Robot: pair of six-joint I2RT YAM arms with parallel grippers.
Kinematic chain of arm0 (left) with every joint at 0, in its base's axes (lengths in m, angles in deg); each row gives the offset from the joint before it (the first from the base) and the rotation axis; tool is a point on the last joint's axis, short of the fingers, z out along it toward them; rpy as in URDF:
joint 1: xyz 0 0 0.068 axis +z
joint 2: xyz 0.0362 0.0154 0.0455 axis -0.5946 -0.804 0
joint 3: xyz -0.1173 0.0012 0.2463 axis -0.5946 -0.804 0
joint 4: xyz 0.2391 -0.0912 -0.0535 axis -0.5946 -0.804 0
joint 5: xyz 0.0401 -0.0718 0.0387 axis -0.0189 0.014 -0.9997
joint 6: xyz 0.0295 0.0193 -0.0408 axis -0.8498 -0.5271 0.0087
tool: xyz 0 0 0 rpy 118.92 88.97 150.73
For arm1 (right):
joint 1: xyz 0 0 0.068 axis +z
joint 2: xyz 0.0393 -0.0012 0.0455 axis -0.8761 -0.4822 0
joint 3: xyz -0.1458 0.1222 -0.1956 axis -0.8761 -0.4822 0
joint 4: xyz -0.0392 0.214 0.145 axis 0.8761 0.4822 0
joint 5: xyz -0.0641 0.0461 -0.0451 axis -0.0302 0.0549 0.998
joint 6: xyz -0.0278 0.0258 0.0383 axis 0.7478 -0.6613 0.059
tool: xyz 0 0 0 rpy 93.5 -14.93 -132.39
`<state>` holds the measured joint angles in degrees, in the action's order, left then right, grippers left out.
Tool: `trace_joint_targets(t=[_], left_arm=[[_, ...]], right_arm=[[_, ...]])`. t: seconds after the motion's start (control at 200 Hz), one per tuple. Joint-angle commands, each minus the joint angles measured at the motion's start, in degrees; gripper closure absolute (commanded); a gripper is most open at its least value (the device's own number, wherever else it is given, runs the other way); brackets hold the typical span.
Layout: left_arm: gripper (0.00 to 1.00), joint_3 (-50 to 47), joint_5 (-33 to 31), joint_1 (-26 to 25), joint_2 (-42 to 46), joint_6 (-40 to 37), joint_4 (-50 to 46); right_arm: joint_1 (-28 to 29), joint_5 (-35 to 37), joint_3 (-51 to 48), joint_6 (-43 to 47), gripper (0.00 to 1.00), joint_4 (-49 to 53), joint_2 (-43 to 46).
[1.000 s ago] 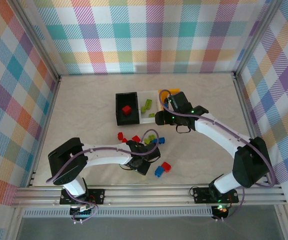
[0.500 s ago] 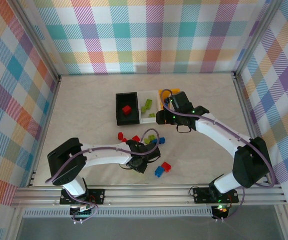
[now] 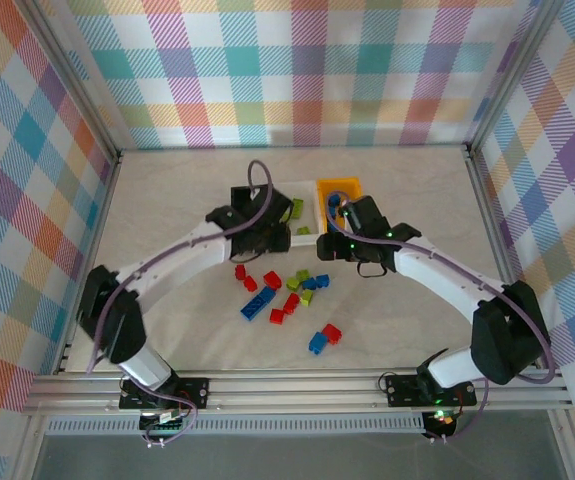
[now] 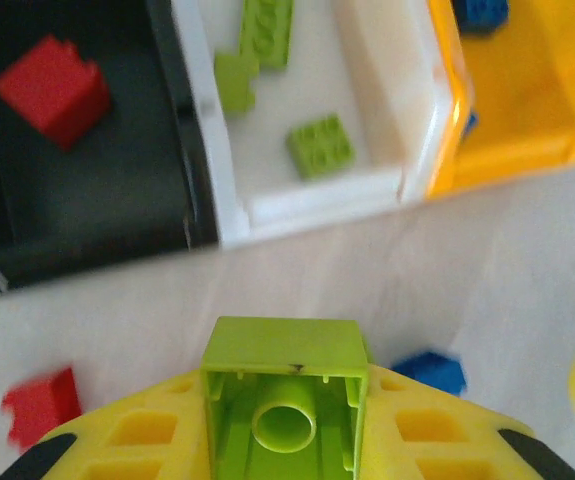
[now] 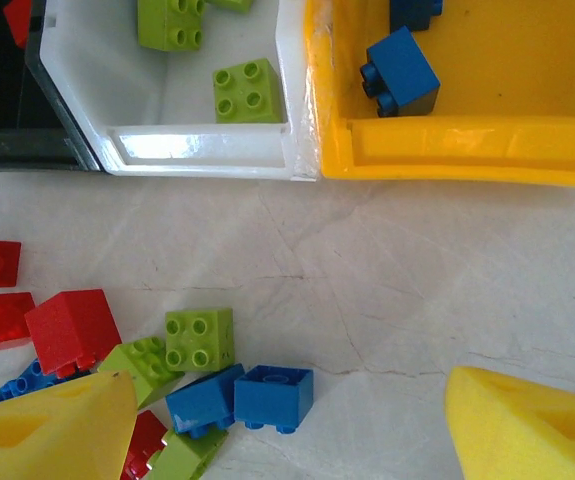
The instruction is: Sort the legos into containers by color
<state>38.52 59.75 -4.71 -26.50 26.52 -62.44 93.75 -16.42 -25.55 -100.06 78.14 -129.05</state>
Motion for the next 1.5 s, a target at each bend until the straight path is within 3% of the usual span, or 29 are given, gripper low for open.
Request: trace_joint_targets(t=[0.0, 0.445, 0.755, 0.93, 1.095, 1.34, 1.495], left_arm=[[0.74, 7.59, 1.69, 1.75, -7.2, -2.07, 1.55], [0.72, 38.12, 1.24, 4.8, -32.23, -1.91, -8.01], [0.44, 42.14, 3.02, 4.89, -32.45, -1.67, -9.13], [0.19, 34.98, 4.87, 4.8, -24.31, -0.41, -4.74], [0.0, 17.34, 7.66, 4.56, -10.19, 2.6, 3.59], [0.0, -7.12, 6.64, 1.65, 10.16, 4.97, 6.78], [0.0, -18.63, 5.68, 1.46, 20.14, 7.02, 6.67]], right_arm=[[-0.36, 0.12, -1.56, -1.56, 0.19, -0.68, 2.07], [-0.41, -0.74, -3.79, -2.14, 0.19, -0.52, 4.09], [-0.41, -2.28, -5.14, -2.2, 0.17, -1.24, 5.22], [-0.01, -5.62, -5.73, -0.84, 0.17, -1.45, 5.1], [3.9, -5.44, -6.27, 0.15, 0.18, 0.99, 3.41], [12.27, -4.9, -9.01, -0.58, 0.16, 6.89, 1.91], [14.31, -1.38, -12.02, -3.52, 0.17, 7.18, 2.65]])
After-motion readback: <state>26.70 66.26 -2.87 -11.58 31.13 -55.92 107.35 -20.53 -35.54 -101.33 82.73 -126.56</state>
